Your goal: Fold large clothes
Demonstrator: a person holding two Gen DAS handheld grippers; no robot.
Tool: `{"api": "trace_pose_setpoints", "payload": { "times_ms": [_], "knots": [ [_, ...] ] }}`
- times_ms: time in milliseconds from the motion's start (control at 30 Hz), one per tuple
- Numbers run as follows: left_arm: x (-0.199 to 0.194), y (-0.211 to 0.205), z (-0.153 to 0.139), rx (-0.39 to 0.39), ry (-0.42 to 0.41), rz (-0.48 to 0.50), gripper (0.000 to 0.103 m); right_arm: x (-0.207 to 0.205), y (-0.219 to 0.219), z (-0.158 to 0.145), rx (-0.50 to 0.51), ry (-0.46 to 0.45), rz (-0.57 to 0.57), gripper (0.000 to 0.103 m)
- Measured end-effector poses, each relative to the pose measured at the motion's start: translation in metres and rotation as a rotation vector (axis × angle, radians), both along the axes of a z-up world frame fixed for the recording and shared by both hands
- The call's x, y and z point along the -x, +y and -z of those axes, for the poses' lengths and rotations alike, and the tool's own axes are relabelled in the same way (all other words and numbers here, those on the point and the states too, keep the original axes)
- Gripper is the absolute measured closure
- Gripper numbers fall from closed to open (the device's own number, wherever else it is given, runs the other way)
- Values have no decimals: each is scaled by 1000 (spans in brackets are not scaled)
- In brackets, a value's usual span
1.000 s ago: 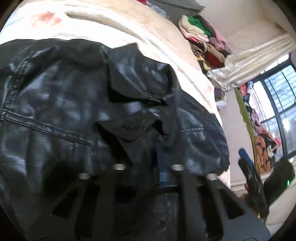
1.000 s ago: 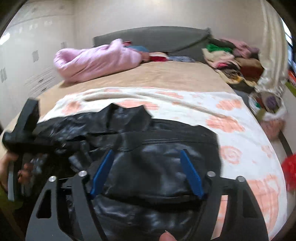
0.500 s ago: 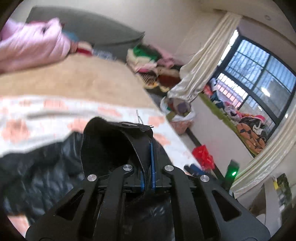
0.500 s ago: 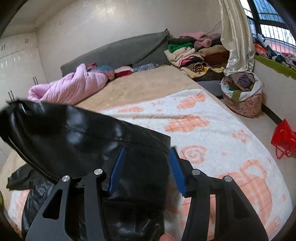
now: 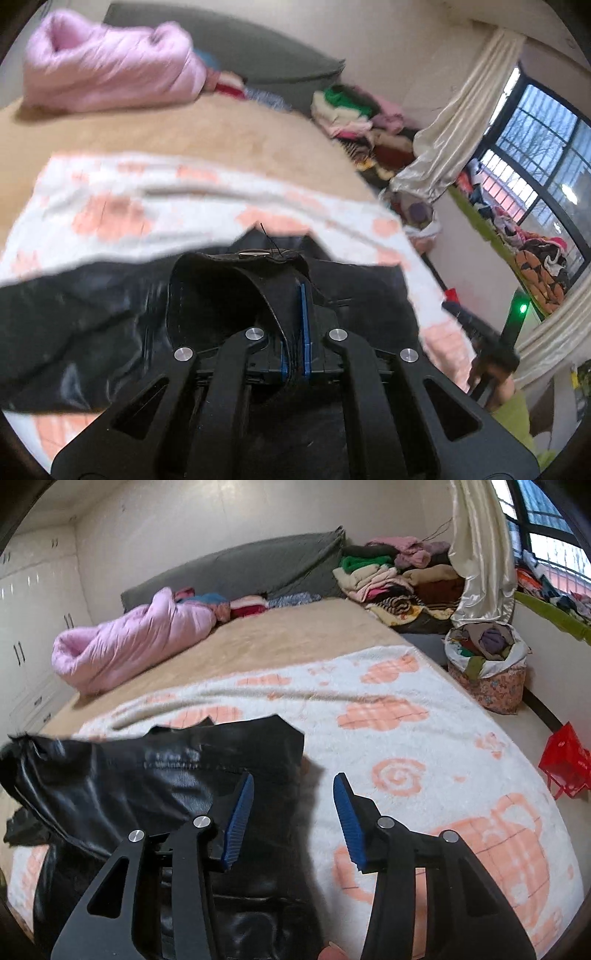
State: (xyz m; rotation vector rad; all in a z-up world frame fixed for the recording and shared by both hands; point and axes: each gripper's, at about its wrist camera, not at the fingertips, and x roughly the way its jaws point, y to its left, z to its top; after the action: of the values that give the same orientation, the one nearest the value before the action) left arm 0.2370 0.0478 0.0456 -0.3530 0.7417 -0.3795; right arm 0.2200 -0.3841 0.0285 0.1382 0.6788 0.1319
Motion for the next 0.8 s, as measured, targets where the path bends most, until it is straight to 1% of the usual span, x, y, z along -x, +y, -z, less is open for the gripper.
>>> {"api": "trace_pose_setpoints", "payload": {
  "times_ms": [67, 133, 200, 233, 267, 300, 367, 433, 467, 500, 567, 633, 667, 733, 800],
  "knots": [
    [0, 0, 16, -23, 23, -3, 103, -4, 13, 8, 9, 24, -26, 61],
    [2, -3, 30, -67, 19, 5, 103, -7, 24, 14, 21, 43, -54, 62],
    [1, -8, 37, -105, 10, 9, 103, -10, 37, 23, 48, 62, -84, 63],
    [-1, -9, 41, -123, 8, 6, 103, -12, 42, 28, 72, 78, -89, 65],
    [-2, -10, 43, -139, 4, 3, 103, -17, 47, 38, 115, 120, -80, 68],
    [-2, -10, 45, -158, -1, -2, 103, -21, 48, 46, 136, 156, -63, 71],
    [-2, -10, 48, -178, -6, -8, 103, -31, 41, 65, 156, 228, -15, 73],
    [-4, -8, 55, -197, -2, -8, 103, -38, 35, 81, 195, 277, 17, 71],
    [-5, -7, 59, -199, 4, -8, 103, -41, 29, 89, 181, 294, 27, 70],
    [-6, -5, 65, -203, 14, -11, 103, -43, 25, 94, 154, 302, 32, 66],
    [-7, -1, 73, -199, 27, -15, 103, -44, 18, 93, 112, 307, 33, 66],
    [-6, 2, 77, -192, 31, -11, 103, -42, 13, 77, 69, 285, 31, 66],
    [-6, 3, 78, -194, 29, -9, 103, -39, 12, 60, 45, 222, 26, 66],
    [-4, 2, 78, -199, 21, -6, 102, -36, 15, 35, 32, 124, -4, 66],
    [-4, 0, 78, -210, 22, -10, 102, -39, 25, 27, 16, 82, -58, 66]
  ]
}}
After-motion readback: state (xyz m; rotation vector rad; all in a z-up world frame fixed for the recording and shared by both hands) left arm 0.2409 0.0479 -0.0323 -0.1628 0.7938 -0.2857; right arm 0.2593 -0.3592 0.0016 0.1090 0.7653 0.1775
